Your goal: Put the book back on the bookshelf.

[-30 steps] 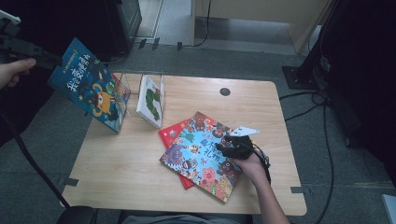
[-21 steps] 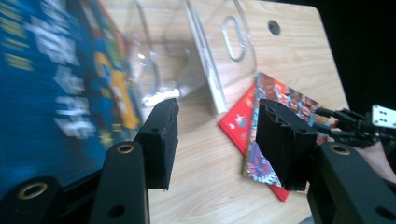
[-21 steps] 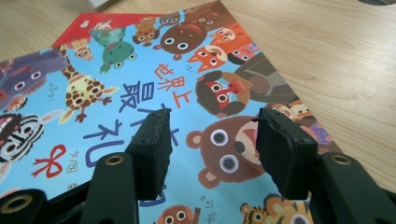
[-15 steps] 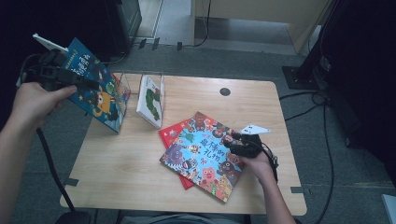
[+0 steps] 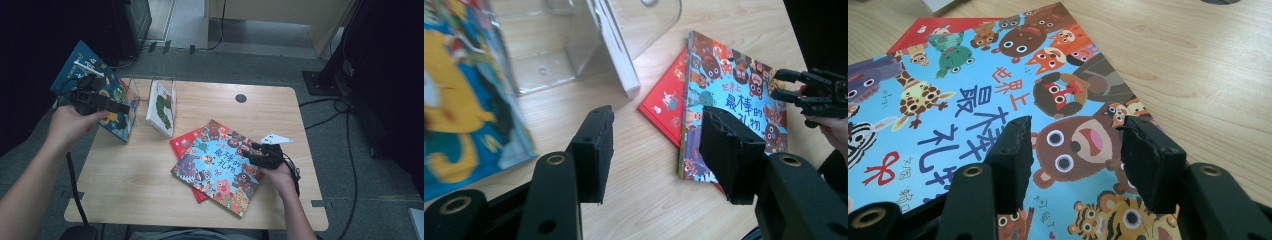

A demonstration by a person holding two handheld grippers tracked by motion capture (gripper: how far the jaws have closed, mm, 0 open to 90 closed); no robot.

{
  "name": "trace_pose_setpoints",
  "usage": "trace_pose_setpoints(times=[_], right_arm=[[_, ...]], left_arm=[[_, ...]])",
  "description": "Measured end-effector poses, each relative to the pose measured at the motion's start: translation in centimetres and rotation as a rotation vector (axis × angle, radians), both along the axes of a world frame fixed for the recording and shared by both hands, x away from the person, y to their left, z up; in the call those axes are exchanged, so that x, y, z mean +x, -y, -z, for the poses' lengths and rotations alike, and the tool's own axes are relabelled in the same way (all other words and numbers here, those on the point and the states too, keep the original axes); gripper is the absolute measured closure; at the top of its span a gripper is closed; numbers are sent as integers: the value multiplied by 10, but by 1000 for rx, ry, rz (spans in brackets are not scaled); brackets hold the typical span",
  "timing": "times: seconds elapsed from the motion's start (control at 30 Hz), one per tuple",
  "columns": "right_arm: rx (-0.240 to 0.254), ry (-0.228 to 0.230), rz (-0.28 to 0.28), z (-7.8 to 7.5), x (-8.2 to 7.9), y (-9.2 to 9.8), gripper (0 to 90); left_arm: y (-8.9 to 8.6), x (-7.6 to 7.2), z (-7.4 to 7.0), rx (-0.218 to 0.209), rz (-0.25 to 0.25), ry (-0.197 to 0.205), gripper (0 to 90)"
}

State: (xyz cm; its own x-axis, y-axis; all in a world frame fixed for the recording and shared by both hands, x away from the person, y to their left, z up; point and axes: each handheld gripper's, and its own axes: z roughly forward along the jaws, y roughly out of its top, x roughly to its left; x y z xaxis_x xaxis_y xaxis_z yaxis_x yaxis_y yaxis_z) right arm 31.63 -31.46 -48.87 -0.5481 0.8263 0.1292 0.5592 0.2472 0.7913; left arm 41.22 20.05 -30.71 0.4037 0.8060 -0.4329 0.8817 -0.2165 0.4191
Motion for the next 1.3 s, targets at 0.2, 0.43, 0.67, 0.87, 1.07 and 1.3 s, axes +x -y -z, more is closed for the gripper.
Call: trace_pose_setpoints(times=[0.2,0.43,0.67,0.87,1.07,1.3], right_arm=[[3,-4,10,1,-3,4,480],[11,-7,34,3,-9,13,488],[4,-10,63,5,-16,22,488],[7,-22,83,9,-23,29,487],[5,-37,108,13,-29,35,481],[8,-36,132,15,-34,42,493]], left_arm=[[21,1,21,-13,54,-14,479],[46,3,45,-34,108,-48,479],[73,5,69,-33,165,-80,480],[90,6,86,-42,194,-86,483],[106,5,107,-29,211,-74,484],[123,5,128,-16,243,-74,486]])
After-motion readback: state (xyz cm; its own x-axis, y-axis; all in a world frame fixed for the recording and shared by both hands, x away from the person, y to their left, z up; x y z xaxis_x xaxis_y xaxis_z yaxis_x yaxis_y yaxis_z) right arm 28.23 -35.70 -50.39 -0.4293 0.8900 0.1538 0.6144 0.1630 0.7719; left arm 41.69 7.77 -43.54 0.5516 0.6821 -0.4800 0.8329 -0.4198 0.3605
